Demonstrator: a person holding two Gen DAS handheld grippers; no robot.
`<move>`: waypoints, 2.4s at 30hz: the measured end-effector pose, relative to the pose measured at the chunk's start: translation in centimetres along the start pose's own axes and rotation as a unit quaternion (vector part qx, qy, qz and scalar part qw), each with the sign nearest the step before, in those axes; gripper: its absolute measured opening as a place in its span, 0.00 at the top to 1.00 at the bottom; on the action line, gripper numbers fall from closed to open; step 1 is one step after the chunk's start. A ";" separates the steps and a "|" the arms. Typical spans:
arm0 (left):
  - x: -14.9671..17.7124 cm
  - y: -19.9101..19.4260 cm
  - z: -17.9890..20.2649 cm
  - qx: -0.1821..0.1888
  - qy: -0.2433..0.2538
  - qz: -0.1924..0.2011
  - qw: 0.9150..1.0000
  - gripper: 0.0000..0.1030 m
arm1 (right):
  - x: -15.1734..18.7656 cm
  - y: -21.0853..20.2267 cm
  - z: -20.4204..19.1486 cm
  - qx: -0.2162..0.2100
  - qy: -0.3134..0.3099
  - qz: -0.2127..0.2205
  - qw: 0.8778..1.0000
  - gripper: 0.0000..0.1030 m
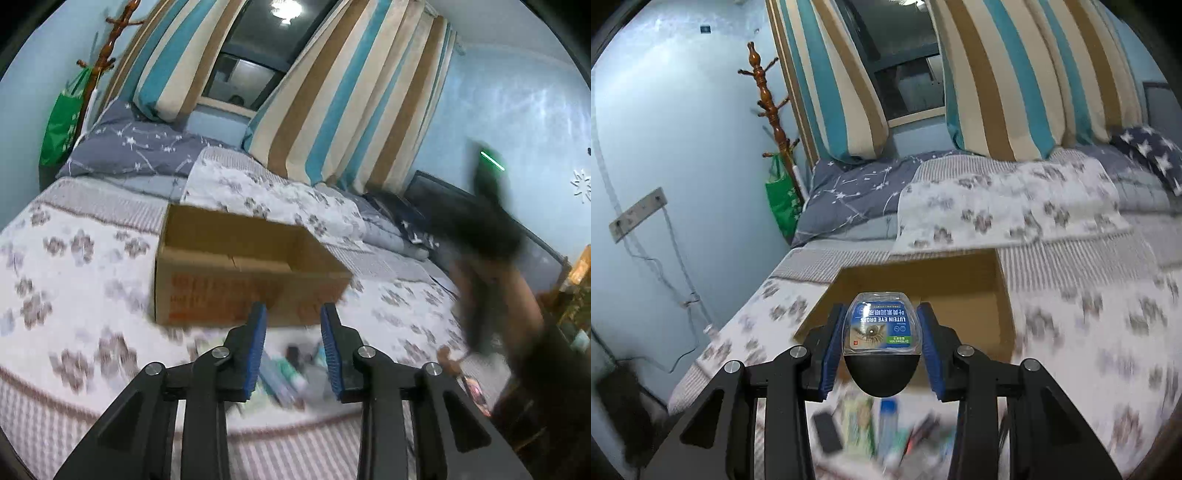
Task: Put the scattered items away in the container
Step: 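Lower the eye-drops bottle into the box and open the right tool, then grasp the black phone with the left tool, then grasp the black marker with the right tool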
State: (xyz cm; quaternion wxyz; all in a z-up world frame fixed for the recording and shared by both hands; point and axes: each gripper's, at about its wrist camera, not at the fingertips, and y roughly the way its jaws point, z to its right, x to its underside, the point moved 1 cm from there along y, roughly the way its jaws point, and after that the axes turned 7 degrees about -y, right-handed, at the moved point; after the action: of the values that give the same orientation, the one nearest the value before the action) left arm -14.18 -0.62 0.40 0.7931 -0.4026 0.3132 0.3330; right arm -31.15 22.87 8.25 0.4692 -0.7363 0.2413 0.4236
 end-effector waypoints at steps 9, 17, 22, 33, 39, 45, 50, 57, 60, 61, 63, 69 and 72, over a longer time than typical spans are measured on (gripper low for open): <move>4.4 0.5 -2.0 -0.001 -0.038 -0.050 0.998 0.67 | 0.0 18.9 4.6 0.038 0.072 -0.179 0.981 0.00; 4.8 0.1 -4.3 -0.028 -0.059 -0.060 0.996 0.67 | 4.2 23.9 4.5 0.085 0.051 -0.273 0.957 0.00; 4.3 -1.1 -4.0 -0.035 -0.056 -0.054 0.996 0.65 | 3.4 20.4 4.6 0.078 0.065 -0.247 0.964 0.00; 6.4 -0.9 -4.0 -0.112 -0.066 -0.092 0.987 0.54 | 8.9 -5.3 2.7 0.096 0.038 -0.106 0.989 0.00; 7.6 5.9 -7.5 -0.173 -0.120 -0.141 0.967 0.54 | 19.1 -13.4 2.3 0.142 0.086 -0.125 0.978 0.00; 6.9 11.9 -9.6 -0.247 -0.164 -0.146 0.944 0.54 | 26.1 -17.7 3.9 0.147 0.172 -0.152 0.962 0.00; 6.8 15.1 -9.6 -0.294 -0.161 -0.160 0.929 0.53 | 27.2 -18.9 5.0 0.157 0.194 -0.139 0.958 0.00; 7.7 17.1 -7.5 -0.336 -0.006 -0.192 0.922 0.51 | 26.7 -17.1 5.8 0.143 0.194 -0.141 0.960 0.00; 8.3 15.4 -7.7 -0.312 0.018 -0.205 0.927 0.59 | 26.3 -15.7 5.6 0.140 0.177 -0.143 0.964 0.00; 8.5 14.6 -7.9 -0.306 0.030 -0.210 0.928 0.60 | 26.2 -15.2 5.5 0.138 0.173 -0.146 0.964 0.00; 9.1 13.1 -8.2 -0.279 0.049 -0.209 0.936 0.60 | 25.9 -13.9 5.5 0.134 0.164 -0.148 0.966 0.00; 9.5 10.8 -9.6 -0.199 0.025 -0.188 0.962 0.60 | 25.3 -9.0 5.7 0.132 0.142 -0.165 0.967 0.00; 9.5 11.2 -9.4 -0.201 0.036 -0.188 0.961 0.56 | 25.2 -6.8 5.6 0.126 0.144 -0.171 0.966 0.00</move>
State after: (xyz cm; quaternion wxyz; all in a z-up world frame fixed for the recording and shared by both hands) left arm -19.54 -0.85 -16.23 0.7322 -0.6172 0.1871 0.2190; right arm -15.10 31.97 -10.99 0.5842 -0.7547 0.2285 0.1922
